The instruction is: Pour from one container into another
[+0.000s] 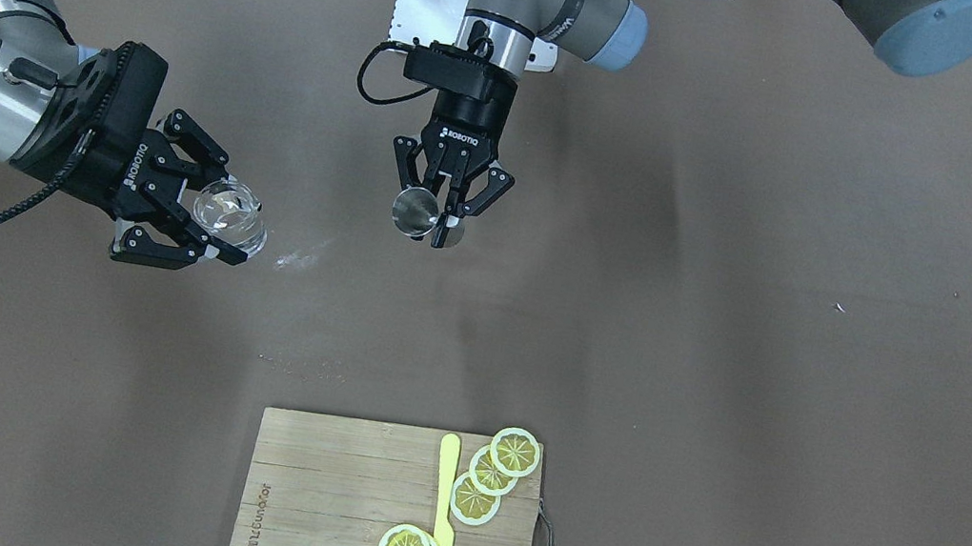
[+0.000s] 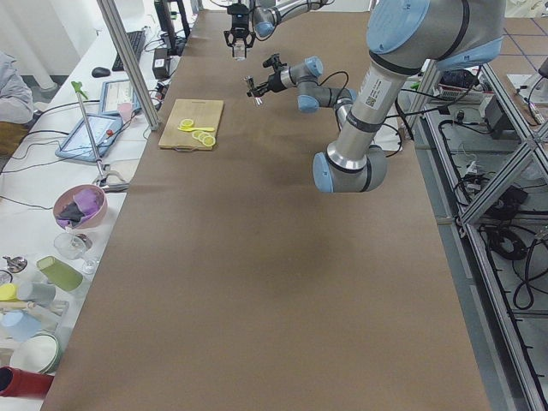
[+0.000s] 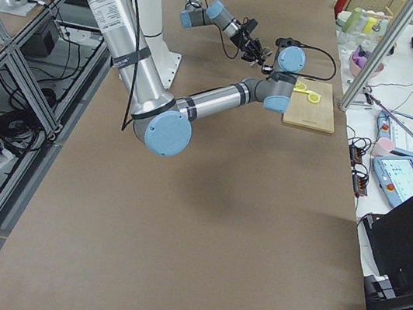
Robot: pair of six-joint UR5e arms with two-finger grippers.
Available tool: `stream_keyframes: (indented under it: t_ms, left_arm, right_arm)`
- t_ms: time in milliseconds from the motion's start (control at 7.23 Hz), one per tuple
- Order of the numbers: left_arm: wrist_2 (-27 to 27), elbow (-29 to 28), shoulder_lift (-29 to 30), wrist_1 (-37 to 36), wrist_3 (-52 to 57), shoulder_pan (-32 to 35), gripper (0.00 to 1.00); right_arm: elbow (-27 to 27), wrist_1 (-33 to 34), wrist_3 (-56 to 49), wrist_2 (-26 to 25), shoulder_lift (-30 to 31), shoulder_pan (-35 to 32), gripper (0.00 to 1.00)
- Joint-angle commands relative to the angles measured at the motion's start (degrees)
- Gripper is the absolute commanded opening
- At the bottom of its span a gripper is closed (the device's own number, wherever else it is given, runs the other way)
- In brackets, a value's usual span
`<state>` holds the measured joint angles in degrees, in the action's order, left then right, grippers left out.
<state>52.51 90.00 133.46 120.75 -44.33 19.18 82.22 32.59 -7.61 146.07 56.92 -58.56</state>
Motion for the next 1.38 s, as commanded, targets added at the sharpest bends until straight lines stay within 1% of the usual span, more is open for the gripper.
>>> stream_keyframes:
  t_ms: [0, 138, 277, 415, 830, 1106, 1245]
  left_arm:
    - [1.1, 0.0, 0.2, 0.0, 0.0, 0.6, 0.00]
    - [1.3, -0.3, 0.2, 0.0, 0.0, 0.6, 0.00]
    - [1.4, -0.6, 0.4, 0.0, 0.0, 0.6, 0.00]
    - [1.5, -3.0, 1.4, 0.0, -0.1, 0.6, 0.00]
    - [1.4, -4.6, 1.7, 0.2, -0.1, 0.5, 0.00]
    - [1.4, -4.8, 2.0, 0.0, -0.2, -1.1, 0.00]
    - [1.2, -4.7, 2.2, 0.4, -0.6, -1.2, 0.00]
  right_arm:
    - [4.7, 12.3, -7.9, 0.2, -0.2, 0.3, 0.00]
    - [5.0, 13.8, -8.5, 0.1, -0.4, 0.5, 0.00]
    - [4.5, 14.0, -8.5, 0.1, -0.8, 0.9, 0.00]
    - [5.0, 15.7, -8.8, -0.3, -1.1, 1.5, 0.00]
    - [3.9, 18.6, -9.7, -0.7, -3.1, 3.1, 0.00]
    - [4.0, 22.9, -12.9, -1.0, -4.0, 3.2, 0.00]
    - [4.0, 23.4, -13.3, -1.2, -4.3, 3.4, 0.00]
